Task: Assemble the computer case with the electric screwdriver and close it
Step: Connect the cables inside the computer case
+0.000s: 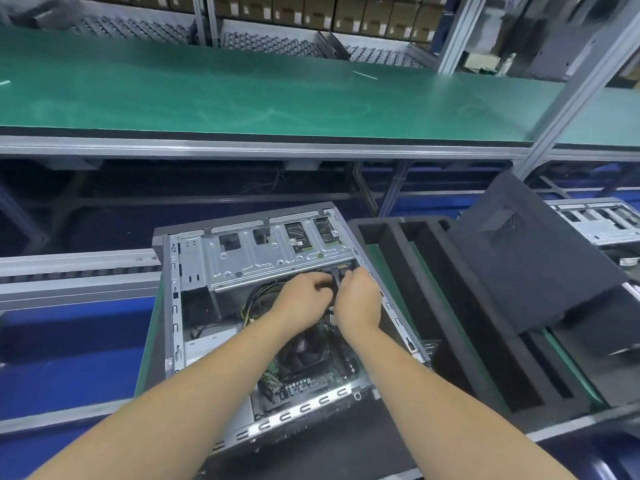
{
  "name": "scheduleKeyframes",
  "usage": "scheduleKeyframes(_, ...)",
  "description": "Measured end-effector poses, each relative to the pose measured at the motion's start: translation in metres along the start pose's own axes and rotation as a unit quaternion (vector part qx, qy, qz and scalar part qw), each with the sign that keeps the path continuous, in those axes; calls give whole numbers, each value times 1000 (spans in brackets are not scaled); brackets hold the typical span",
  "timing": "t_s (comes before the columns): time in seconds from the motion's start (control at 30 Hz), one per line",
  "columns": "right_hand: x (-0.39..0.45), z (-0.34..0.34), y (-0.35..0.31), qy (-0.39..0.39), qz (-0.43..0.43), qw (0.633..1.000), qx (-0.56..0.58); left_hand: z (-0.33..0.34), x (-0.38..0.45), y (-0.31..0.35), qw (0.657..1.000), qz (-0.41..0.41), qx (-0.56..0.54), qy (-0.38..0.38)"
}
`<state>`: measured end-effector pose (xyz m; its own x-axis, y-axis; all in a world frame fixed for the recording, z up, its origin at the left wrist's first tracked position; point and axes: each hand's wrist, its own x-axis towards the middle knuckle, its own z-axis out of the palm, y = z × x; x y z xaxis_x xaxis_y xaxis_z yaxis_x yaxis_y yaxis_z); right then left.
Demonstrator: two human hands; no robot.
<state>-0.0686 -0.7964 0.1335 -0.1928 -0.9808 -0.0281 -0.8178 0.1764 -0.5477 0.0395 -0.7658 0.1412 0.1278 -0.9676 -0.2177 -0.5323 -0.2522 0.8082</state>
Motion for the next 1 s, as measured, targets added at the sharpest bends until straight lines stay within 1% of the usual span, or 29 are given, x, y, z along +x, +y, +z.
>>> scheduleKeyframes(0.07,0,-1,0,3,-5,1000,0,-2,-2,-1,999,10,4,32)
scheduleKeyframes(0.13,-1,-2,1,4,-12,1000,0,-4,-4,-2,999,28,4,45)
scheduleKeyframes(0.2,-2,-3,2,5,-21,1000,0,-6,-2,0,999,32,13,31)
scheduleKeyframes(0.33,-3,-4,2,2,-35,999,-12,-11,4,7,997,0,77,-5)
scheduleKeyframes(0.47,-4,-3,2,5,-39,999,-5,-14,3,8,991,1,126,-32)
scheduleKeyframes(0.63,-6,0,5,9,-38,999,24,-20,4,11,986,2,163,-34)
scheduleKeyframes(0.8,-6,1,7,8,-23,999,46,-22,1,11,984,-1,174,-38)
scheduleKeyframes(1.0,-6,2,9,8,-31,997,66,-21,2,10,979,9,201,-34)
